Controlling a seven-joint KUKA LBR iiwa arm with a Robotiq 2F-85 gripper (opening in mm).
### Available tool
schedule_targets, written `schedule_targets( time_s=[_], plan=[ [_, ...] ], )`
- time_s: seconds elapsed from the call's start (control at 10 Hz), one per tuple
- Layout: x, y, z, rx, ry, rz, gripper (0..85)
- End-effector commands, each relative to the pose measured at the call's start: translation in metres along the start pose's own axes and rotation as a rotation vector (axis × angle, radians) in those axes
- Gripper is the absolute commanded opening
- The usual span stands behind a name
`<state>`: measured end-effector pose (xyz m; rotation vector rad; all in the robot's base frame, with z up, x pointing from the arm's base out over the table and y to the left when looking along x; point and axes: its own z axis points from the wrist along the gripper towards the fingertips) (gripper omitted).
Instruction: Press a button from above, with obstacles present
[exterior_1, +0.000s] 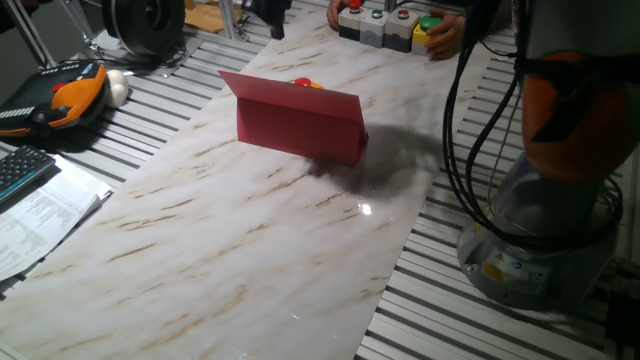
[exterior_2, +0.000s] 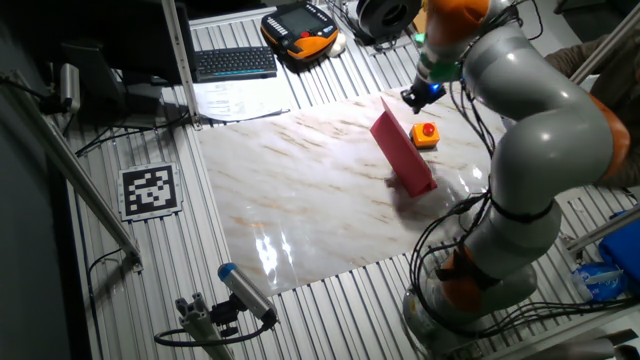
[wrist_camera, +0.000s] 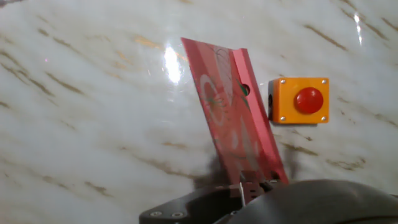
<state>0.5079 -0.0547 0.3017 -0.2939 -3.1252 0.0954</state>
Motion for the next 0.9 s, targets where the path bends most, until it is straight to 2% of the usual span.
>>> schedule_targets(
  time_s=[0.0, 0.2, 0.4, 0.8],
  plan=[
    [0.012, 0.061, -0.002, 0.01, -0.008, 0.01, 0.0],
    [0.01, 0.062, 0.001, -0.007, -0.009, 0.024, 0.0],
    [0.006, 0.064, 0.005, 0.002, -0.005, 0.021, 0.0],
    [0.004, 0.068, 0.011, -0.032, 0.008, 0.007, 0.0]
  ],
)
